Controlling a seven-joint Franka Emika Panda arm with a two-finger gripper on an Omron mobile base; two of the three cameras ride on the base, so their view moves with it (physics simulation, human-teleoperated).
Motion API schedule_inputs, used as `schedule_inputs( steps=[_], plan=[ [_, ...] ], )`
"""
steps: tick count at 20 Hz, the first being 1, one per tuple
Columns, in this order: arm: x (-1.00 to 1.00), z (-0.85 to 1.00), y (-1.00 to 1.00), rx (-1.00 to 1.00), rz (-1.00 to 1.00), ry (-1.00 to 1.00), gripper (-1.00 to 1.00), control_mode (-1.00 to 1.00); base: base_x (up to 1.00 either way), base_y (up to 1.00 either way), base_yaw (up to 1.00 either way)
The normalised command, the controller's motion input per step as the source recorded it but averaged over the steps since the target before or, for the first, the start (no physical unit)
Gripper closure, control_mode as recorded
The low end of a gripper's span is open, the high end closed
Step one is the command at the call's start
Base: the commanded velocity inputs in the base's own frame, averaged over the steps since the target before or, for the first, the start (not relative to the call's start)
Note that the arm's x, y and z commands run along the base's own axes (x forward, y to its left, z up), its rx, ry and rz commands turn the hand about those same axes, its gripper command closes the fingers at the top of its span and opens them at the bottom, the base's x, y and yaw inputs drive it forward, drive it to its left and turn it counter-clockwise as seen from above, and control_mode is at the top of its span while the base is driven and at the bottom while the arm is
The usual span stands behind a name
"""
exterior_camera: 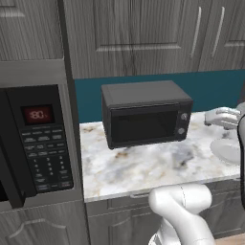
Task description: Pull the toaster oven rack outwards. Pick up the baguette from the plate and place it on the toaster oven rack. Close the toaster oven door fully and set the temperature to the lowest setting.
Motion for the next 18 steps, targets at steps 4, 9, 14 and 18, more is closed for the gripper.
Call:
schedule_inputs(
  steps=[4,9,14,18],
  plan=[
    [0.14,-0.54,-0.24,-0.03,0.27,-0.03,-1.00,-1.00,0.00,0.00,0.00],
    [0.41,-0.56,-0.01,-0.09,0.20,-0.27,-1.00,-1.00,0.00,0.00,0.00],
    [0.43,-0.36,-0.08,-0.04,0.05,-0.18,-1.00,-1.00,0.00,0.00,0.00],
    [0.57,-0.42,-0.03,-0.05,0.00,-0.11,-1.00,-1.00,0.00,0.00,0.00]
  ],
)
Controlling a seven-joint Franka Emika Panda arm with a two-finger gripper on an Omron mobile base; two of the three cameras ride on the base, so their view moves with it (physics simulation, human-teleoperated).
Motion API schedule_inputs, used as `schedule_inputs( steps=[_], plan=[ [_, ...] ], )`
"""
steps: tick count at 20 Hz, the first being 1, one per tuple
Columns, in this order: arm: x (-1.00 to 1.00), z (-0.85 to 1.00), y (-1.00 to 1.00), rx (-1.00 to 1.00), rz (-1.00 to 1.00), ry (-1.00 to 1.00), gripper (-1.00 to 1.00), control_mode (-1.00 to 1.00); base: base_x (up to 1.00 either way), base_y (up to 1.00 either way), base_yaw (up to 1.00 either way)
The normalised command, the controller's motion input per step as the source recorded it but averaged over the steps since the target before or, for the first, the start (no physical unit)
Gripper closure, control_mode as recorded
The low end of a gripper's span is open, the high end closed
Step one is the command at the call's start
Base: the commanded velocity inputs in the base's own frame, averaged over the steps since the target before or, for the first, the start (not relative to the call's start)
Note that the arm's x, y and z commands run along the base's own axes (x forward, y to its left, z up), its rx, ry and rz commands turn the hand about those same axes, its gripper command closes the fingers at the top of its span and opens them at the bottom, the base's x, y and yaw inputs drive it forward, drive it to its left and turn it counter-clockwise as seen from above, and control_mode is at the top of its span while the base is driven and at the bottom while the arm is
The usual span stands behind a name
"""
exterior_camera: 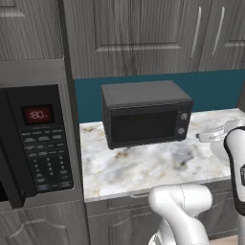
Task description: Pull the toaster oven rack outwards. Pick up the baguette from the plate and place it on the toaster oven rack. Close the toaster oven door fully and set the temperature to the lowest setting.
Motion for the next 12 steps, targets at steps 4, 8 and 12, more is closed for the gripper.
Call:
schedule_inputs(
  steps=[4,8,12],
  plan=[
    [0.44,-0.29,-0.09,-0.01,0.00,-0.03,-1.00,-1.00,0.00,0.00,0.00],
    [0.27,-0.05,-0.13,0.00,0.00,-0.04,-1.00,-1.00,0.00,0.00,0.00],
    [0.15,0.00,-0.23,0.01,0.00,-0.10,-1.00,-1.00,0.00,0.00,0.00]
  ],
)
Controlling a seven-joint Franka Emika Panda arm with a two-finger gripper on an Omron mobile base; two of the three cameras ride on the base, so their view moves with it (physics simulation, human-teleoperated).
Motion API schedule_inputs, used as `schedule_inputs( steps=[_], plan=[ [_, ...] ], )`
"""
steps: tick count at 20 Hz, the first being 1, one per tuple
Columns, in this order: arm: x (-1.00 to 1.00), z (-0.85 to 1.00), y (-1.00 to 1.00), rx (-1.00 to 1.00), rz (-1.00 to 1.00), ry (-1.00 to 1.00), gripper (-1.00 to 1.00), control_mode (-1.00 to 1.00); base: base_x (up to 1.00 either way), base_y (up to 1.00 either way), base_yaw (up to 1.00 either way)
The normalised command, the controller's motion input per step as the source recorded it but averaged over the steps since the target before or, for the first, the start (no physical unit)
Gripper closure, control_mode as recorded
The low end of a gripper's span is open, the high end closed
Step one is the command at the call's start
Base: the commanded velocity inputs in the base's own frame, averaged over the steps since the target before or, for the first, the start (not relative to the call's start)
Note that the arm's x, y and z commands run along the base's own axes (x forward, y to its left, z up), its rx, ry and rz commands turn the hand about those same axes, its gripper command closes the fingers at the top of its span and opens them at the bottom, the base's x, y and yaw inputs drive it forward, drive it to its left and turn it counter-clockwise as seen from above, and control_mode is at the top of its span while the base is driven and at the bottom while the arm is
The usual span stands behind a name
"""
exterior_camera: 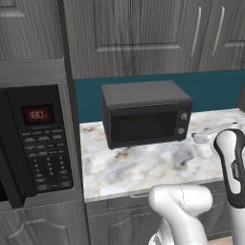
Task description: Pull the toaster oven rack outwards. Pick up the baguette from the plate and place it on the toaster oven rack. Close the toaster oven door fully and set the temperature to the lowest setting.
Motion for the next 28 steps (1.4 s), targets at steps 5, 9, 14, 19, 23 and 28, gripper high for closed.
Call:
schedule_inputs(
  steps=[5,9,14,19,23,28],
  plan=[
    [0.29,0.00,-0.34,0.01,0.00,-0.04,-1.00,-1.00,0.00,0.00,0.00],
    [0.25,-0.01,-0.28,0.00,0.00,-0.02,-1.00,-1.00,0.00,0.00,0.00],
    [0.26,-0.03,-0.18,0.00,0.00,-0.02,-1.00,-1.00,0.00,0.00,0.00],
    [0.26,-0.13,-0.07,0.00,0.00,-0.04,-1.00,-1.00,0.00,0.00,0.00],
    [0.31,-0.18,0.00,0.00,0.00,-0.03,-1.00,-1.00,0.00,0.00,0.00],
    [0.40,-0.19,0.00,0.00,0.00,-0.02,-1.00,-1.00,0.00,0.00,0.00]
  ],
)
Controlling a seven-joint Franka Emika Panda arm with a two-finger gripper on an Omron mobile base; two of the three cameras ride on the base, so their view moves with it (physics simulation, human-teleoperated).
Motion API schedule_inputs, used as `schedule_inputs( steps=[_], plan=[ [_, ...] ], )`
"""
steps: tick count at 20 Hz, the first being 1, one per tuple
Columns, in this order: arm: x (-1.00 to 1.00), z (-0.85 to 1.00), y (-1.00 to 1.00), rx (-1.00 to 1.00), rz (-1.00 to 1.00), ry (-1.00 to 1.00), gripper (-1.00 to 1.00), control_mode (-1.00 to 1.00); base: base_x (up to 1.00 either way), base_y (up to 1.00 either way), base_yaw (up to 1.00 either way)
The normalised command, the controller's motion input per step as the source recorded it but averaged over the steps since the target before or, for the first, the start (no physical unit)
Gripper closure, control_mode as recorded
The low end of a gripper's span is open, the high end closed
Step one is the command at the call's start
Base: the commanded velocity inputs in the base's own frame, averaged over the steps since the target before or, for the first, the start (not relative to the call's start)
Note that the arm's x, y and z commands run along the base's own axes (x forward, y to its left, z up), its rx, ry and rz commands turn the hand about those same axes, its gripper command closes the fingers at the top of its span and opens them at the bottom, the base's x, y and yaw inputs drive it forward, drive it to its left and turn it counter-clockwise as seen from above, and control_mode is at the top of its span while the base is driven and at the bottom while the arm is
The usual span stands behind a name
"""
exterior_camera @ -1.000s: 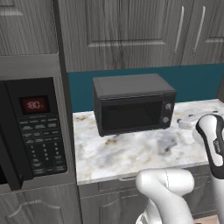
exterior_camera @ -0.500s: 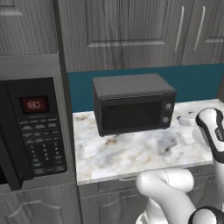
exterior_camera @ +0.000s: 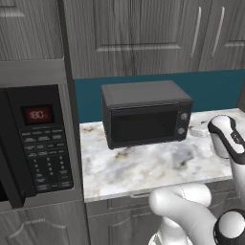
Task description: Pull the toaster oven rack outwards. Pick up the baguette from the plate and place it on the toaster oven rack. Close the toaster oven door fully and set the temperature to the lowest setting.
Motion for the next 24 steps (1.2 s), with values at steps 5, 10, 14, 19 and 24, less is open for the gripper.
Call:
schedule_inputs(
  steps=[5,10,14,19,24],
  plan=[
    [0.42,-0.16,-0.01,0.00,0.00,0.00,-1.00,-1.00,0.00,0.00,0.00],
    [0.39,-0.08,-0.02,0.00,0.00,0.00,-1.00,-1.00,0.00,0.00,0.00],
    [0.32,-0.08,-0.06,0.00,0.00,0.00,-1.00,-1.00,0.00,0.00,0.00],
    [0.08,-0.12,-0.16,0.00,0.00,0.00,-1.00,-1.00,0.00,0.00,0.00],
    [0.03,-0.13,-0.04,0.00,0.00,0.00,-1.00,-1.00,0.00,0.00,0.00]
  ],
)
